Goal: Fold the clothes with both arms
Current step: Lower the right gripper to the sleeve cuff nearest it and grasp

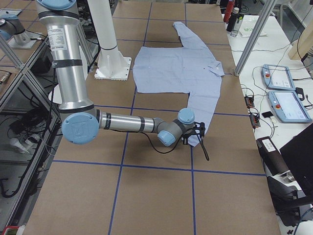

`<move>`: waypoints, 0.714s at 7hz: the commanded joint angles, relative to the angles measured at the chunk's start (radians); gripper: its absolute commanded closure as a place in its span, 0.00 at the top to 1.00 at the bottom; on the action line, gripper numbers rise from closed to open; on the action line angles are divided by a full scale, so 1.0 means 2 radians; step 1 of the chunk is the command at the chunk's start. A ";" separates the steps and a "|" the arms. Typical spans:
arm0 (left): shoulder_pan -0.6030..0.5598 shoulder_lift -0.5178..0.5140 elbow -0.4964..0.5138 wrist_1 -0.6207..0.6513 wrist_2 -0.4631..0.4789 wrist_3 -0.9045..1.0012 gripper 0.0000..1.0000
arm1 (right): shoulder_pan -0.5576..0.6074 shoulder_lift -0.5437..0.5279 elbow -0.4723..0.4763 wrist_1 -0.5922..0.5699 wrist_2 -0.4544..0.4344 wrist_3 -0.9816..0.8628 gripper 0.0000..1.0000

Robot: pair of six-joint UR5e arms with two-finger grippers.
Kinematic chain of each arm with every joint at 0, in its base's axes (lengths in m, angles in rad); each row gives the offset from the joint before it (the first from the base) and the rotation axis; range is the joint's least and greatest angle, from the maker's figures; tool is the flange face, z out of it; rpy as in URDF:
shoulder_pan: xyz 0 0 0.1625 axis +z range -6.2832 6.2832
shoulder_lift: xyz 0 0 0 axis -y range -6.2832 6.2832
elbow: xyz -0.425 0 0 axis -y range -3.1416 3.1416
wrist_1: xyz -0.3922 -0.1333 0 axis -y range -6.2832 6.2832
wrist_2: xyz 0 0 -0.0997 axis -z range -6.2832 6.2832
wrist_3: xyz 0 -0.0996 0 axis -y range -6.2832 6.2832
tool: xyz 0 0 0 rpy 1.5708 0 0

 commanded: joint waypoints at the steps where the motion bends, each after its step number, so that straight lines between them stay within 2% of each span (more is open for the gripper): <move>1: 0.000 0.000 0.000 0.000 0.000 -0.001 1.00 | 0.002 0.000 0.001 0.003 0.000 0.002 0.00; 2: 0.000 0.000 0.000 0.000 0.000 -0.001 1.00 | 0.006 0.000 0.008 0.005 0.002 0.002 0.00; 5: 0.000 -0.001 0.001 0.000 0.000 -0.001 1.00 | 0.042 0.010 0.092 0.005 0.048 -0.004 0.00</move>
